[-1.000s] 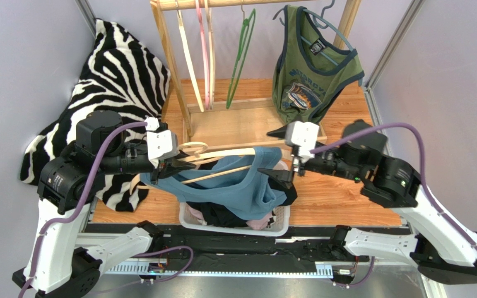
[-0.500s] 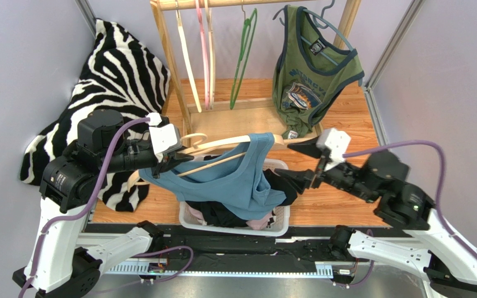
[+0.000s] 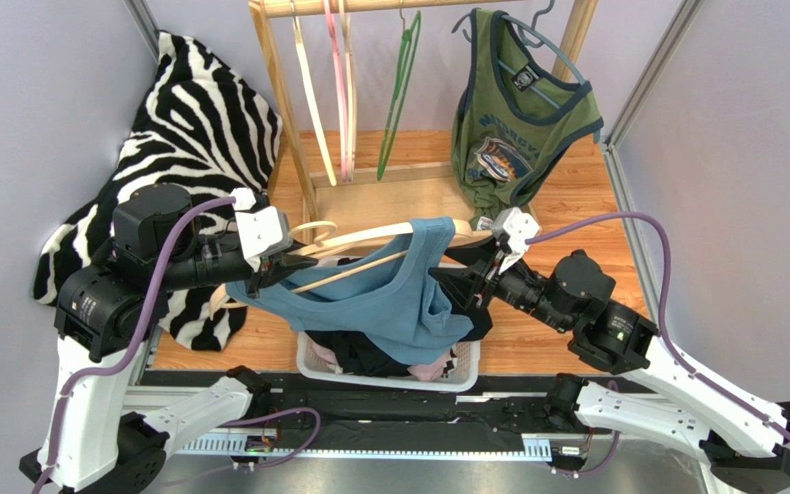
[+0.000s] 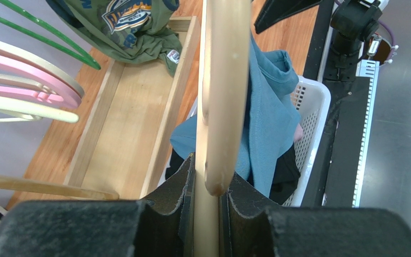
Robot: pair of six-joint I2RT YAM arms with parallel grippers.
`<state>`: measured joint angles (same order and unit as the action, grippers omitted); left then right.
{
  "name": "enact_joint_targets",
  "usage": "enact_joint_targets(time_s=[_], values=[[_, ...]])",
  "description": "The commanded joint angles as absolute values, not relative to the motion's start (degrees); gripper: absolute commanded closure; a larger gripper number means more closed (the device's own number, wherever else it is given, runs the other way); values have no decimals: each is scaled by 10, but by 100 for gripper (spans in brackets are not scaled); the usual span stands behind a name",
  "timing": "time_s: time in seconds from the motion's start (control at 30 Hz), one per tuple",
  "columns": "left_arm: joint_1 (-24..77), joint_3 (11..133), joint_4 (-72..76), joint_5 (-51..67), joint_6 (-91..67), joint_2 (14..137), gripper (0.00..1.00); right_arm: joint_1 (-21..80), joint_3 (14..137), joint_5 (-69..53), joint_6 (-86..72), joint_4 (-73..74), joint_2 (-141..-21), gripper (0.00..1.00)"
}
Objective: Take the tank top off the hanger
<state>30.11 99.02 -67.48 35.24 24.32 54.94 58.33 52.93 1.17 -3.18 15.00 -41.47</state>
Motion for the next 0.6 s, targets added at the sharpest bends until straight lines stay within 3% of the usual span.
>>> enact_joint_targets(time_s=[0.0, 0.4, 0.5, 0.57], values=[[296, 1000, -645, 363, 236, 545, 100, 584, 541, 17, -66, 49, -423, 52], [291, 985, -632, 350, 224, 540, 100, 602, 570, -12, -83, 18, -455, 69], [291, 979, -633, 349, 226, 538, 100, 607, 583, -23, -83, 11, -468, 78], [291, 975, -632, 345, 229, 535, 100, 614, 599, -25, -83, 14, -479, 90]])
